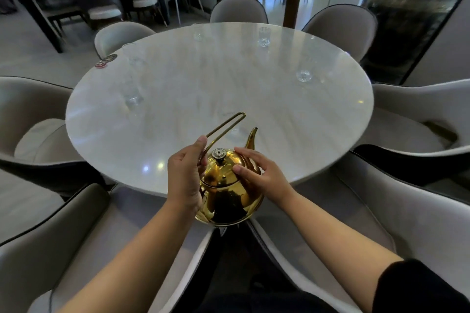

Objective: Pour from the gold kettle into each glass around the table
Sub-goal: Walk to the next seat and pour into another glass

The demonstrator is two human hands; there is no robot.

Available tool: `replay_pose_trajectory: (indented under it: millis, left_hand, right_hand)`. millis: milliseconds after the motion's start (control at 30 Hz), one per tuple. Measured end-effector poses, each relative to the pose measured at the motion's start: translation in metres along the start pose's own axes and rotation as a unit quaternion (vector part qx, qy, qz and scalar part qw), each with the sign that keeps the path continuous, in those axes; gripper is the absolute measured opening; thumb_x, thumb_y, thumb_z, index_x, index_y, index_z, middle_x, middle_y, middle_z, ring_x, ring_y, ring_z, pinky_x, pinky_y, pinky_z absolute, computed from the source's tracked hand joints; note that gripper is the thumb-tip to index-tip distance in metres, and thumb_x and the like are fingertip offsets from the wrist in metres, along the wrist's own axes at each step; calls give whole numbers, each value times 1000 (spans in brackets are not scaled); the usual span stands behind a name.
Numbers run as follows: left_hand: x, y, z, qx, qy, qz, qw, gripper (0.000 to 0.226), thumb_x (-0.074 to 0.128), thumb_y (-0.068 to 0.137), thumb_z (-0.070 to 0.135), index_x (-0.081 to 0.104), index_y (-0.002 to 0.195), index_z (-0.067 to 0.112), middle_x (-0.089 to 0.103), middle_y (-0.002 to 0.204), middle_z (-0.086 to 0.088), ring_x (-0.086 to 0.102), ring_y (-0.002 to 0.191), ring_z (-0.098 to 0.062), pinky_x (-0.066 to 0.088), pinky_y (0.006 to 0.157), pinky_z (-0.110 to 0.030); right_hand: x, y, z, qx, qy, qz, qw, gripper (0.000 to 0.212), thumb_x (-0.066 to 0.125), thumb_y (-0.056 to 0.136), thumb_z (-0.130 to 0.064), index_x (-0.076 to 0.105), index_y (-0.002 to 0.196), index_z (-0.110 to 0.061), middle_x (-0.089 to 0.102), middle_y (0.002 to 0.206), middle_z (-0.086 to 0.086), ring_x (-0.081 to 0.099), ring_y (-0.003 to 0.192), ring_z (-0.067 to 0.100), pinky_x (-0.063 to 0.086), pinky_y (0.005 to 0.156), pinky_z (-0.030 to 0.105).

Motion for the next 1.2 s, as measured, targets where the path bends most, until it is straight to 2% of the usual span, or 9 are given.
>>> replay_pose_trajectory:
  millis: [233,367,533,667,800,900,1000,1133,1200]
  left_hand:
    - [-14,-59,5,-12,15,-82,996,59,55,92,22,43,34,23,32,42,9,26,39,-5,27,49,-23]
    - [-14,-89,2,-23,24,-118,993,58,56,92,24,46,35,23,33,41,10,28,40,-4,27,50,-25]
    - [2,-121,-4,-29,38,-168,985,47,56,91,23,44,47,16,33,43,7,28,38,-5,30,47,-22]
    - [28,-139,-10,-25,42,-207,977,46,55,92,22,43,49,14,35,41,9,30,36,-3,33,42,-15]
    - [67,-156,-15,-24,51,-228,972,45,55,92,24,44,49,14,36,42,9,30,39,-3,30,52,-24]
    - [102,-168,-22,-20,57,-230,971,47,54,93,25,47,48,15,37,40,10,31,40,-3,29,55,-27]
    - [140,-180,-32,-17,55,-226,973,56,54,93,26,49,37,23,37,39,11,30,39,-3,28,55,-28]
    - [190,-196,-48,-15,48,-216,975,62,53,94,25,48,32,24,36,37,11,30,39,-3,27,54,-28]
    - [217,-203,-55,-17,40,-205,978,62,53,94,25,48,32,24,35,37,11,29,39,-3,27,53,-27]
  right_hand:
    - [19,-84,-7,22,56,73,996,49,69,77,-37,60,124,-28,58,128,-6,58,114,6,47,90,13]
    - [21,-128,-8,37,56,101,993,51,69,75,-45,60,124,-33,57,129,-4,57,116,10,49,95,23]
    - [9,-174,-2,51,41,162,985,53,69,74,-52,60,124,-37,59,130,-6,57,119,10,47,103,34]
    - [-15,-201,-3,51,42,185,980,60,66,69,-57,59,125,-35,59,129,-5,58,117,10,49,99,27]
    - [-50,-222,-1,52,38,201,977,57,65,72,-54,57,125,-36,58,129,-4,57,116,9,50,93,18]
    - [-86,-236,3,58,29,202,977,45,65,81,-44,55,125,-37,59,126,-6,58,112,7,49,85,12]
    - [-125,-246,12,67,23,188,980,40,63,89,-32,52,128,-34,57,125,-6,56,109,3,48,79,6]
    - [-182,-254,25,74,9,164,984,51,61,81,-45,51,130,-35,57,130,-5,56,115,10,51,84,12]
    - [-212,-257,31,73,8,153,985,51,61,80,-45,52,130,-34,57,130,-3,56,116,12,51,84,13]
Point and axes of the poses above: each hand's wrist, its own y-axis towards the middle knuckle, its own x-axis out of the palm, z = x × y, the point moved 1 cm from there along y, towards the middle knuckle
